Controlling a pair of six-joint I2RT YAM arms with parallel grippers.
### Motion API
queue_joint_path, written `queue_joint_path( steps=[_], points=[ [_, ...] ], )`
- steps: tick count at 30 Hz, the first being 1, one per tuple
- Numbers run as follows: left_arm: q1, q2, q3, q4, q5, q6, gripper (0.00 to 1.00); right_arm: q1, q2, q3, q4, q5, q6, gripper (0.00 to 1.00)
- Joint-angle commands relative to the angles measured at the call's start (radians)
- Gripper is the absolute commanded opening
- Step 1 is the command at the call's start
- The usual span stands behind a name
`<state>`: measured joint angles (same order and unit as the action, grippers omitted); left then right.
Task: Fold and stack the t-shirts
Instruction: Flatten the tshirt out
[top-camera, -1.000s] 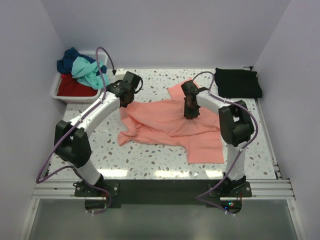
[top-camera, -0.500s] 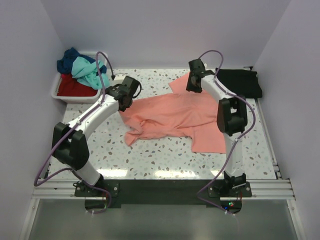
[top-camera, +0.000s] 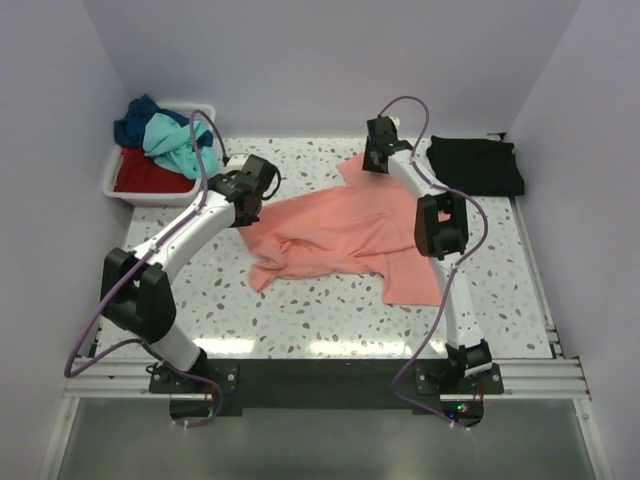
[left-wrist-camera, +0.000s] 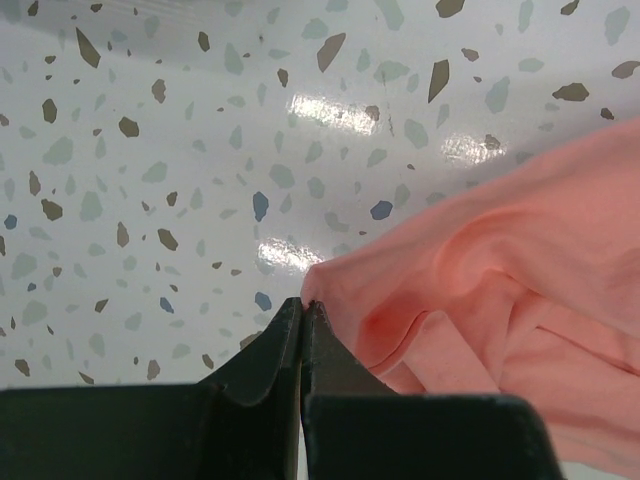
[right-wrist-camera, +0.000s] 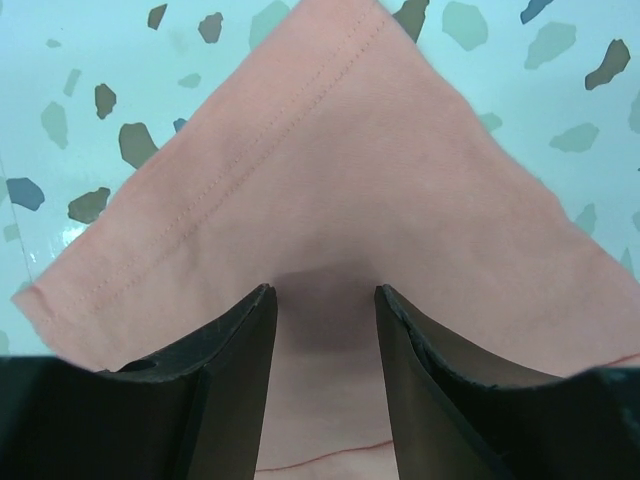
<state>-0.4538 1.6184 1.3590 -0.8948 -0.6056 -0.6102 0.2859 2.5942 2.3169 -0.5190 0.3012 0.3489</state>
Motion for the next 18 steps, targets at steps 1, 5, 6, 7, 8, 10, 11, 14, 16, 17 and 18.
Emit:
queue_joint_path(
  steps=[1,5,6,7,8,10,11,14,16,17,18],
  points=[
    [0.007,-0.061,-0.003,-0.03,-0.003,-0.023,0.0,-0.01,-0.019,0.004,-0.052,0.016,-0.033,0.49],
    [0.007,-0.08,-0.006,-0.041,-0.017,-0.034,0.0,-0.01,-0.055,-0.053,-0.13,0.024,-0.025,0.45],
    [0.007,-0.083,-0.008,-0.042,-0.022,-0.036,0.0,-0.01,-0.069,-0.1,-0.144,0.026,-0.012,0.44],
    [0.006,-0.089,-0.008,-0.044,-0.032,-0.034,0.0,-0.011,-0.086,-0.134,-0.16,0.024,-0.002,0.42],
    [0.007,-0.092,-0.008,-0.046,-0.04,-0.033,0.0,-0.011,-0.126,-0.172,-0.164,0.021,0.007,0.4],
    [0.006,-0.098,-0.008,-0.047,-0.059,-0.031,0.0,-0.01,-0.172,-0.302,-0.148,0.018,0.035,0.4],
    [0.007,-0.101,-0.008,-0.047,-0.062,-0.026,0.0,-0.01,-0.199,-0.347,-0.144,0.012,0.044,0.4],
    [0.007,-0.109,-0.011,-0.04,-0.065,-0.019,0.0,-0.01,-0.299,-0.517,-0.099,-0.043,0.065,0.42],
    [0.007,-0.114,-0.012,-0.035,-0.062,-0.014,0.0,-0.005,-0.362,-0.615,-0.084,-0.065,0.071,0.43],
    [0.007,-0.115,-0.014,-0.033,-0.06,-0.014,0.0,0.002,-0.381,-0.645,-0.076,-0.088,0.071,0.44],
    [0.007,-0.118,-0.015,-0.032,-0.06,-0.013,0.0,0.007,-0.399,-0.7,-0.072,-0.094,0.07,0.44]
  ],
)
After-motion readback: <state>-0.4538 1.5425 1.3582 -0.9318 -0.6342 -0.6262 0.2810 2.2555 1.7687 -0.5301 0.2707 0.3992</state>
